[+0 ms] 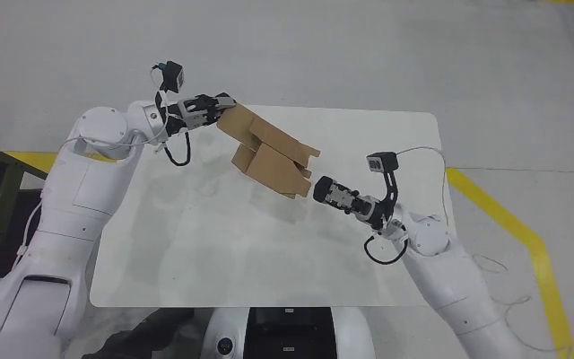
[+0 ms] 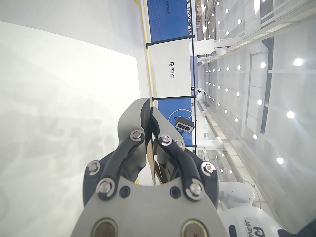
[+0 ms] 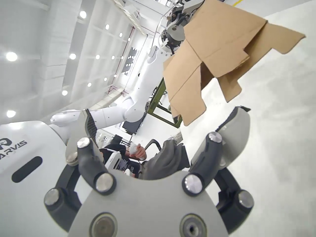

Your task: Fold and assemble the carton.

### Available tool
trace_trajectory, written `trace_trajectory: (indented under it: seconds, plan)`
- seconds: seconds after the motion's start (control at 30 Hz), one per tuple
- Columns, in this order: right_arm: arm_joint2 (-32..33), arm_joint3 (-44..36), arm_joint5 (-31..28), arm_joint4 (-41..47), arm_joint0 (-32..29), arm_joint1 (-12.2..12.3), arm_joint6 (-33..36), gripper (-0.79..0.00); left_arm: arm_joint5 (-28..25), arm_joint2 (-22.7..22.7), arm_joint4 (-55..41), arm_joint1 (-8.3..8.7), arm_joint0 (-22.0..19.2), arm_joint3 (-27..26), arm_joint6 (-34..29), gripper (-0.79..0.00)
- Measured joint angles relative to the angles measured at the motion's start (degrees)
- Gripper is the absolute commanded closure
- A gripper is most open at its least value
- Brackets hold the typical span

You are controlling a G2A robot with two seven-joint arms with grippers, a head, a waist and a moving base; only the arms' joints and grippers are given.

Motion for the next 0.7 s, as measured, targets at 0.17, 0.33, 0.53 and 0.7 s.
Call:
trace_trajectory:
  seconds: [0.17, 0.33, 0.53, 0.7]
  plan:
    - [-1.54, 0.75, 2.75, 6.34, 0.43, -0.46, 1.18, -0.785, -0.31, -0.19, -0.12, -0.20, 0.12, 0.10, -0.05, 0.000]
    - [-1.53, 0.87, 3.06, 6.74, 0.51, -0.47, 1.16, -0.785, -0.33, -0.60, -0.62, -0.35, 0.32, 0.15, -0.14, 0.000]
    - [-1.74, 0.20, 4.56, 6.79, 0.10, -0.52, 0.41, -0.785, 0.12, -1.12, -0.90, -0.46, 0.54, 0.37, -0.46, 0.000]
    - [-2.60, 0.29, 8.96, 13.08, 0.80, -0.85, 3.49, -0.785, 0.23, -0.81, -0.54, -0.74, 0.60, 0.43, -0.24, 0.000]
